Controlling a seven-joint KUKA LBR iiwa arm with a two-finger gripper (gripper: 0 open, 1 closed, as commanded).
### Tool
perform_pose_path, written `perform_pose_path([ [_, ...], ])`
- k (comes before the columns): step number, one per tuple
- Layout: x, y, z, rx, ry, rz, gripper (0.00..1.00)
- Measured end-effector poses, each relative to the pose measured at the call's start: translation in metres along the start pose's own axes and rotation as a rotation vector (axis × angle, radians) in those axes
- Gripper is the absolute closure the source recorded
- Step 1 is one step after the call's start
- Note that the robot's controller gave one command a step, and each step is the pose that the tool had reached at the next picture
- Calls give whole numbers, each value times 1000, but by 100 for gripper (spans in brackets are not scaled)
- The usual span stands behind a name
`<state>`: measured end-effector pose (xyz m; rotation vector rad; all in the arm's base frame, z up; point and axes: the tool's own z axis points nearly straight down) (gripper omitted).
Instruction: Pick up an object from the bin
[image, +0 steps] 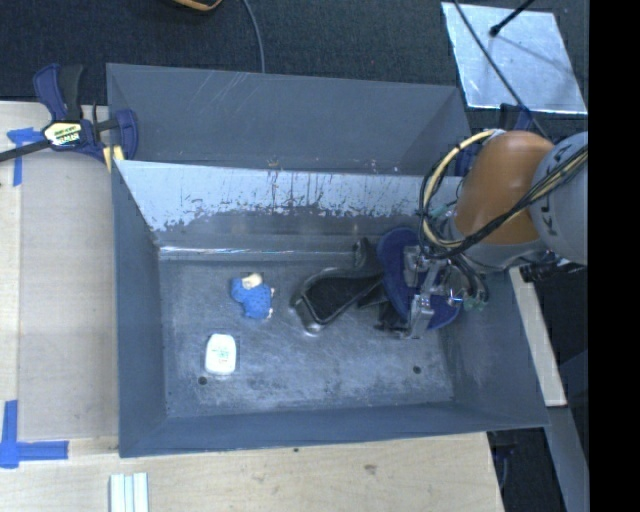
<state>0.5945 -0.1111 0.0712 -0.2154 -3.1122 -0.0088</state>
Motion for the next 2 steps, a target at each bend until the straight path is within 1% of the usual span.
perform_pose_path([
  [1,14,9,0,-1,-19,150,0],
  [2,21,15,-1,-1,-24,238,0],
])
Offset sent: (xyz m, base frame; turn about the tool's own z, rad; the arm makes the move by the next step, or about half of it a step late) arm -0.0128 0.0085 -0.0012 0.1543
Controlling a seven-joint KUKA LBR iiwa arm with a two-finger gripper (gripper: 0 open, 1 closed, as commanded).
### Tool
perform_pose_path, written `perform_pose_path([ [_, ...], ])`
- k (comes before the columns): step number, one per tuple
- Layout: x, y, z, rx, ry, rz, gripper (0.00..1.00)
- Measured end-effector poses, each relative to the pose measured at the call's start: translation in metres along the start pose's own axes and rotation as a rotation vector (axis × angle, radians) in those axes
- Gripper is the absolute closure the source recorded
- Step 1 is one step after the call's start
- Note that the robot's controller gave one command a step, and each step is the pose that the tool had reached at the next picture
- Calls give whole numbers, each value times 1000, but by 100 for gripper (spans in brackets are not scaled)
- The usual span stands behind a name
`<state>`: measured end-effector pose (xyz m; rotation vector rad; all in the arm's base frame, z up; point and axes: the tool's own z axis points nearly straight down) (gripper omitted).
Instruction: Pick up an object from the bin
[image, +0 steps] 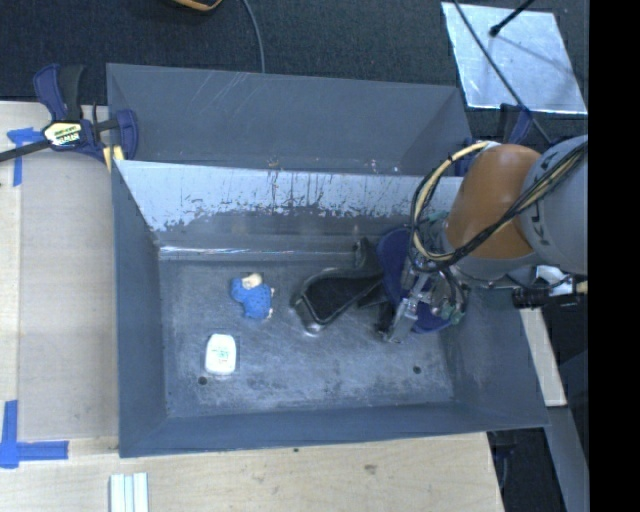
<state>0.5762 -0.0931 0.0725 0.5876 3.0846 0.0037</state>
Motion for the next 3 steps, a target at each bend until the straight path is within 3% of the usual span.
perform_pose_path([
  [1,5,13,1,3,2,9,0],
  [2,5,13,1,2,1,8,100],
  [3,39,-49,-141,3,-10,-19,100],
])
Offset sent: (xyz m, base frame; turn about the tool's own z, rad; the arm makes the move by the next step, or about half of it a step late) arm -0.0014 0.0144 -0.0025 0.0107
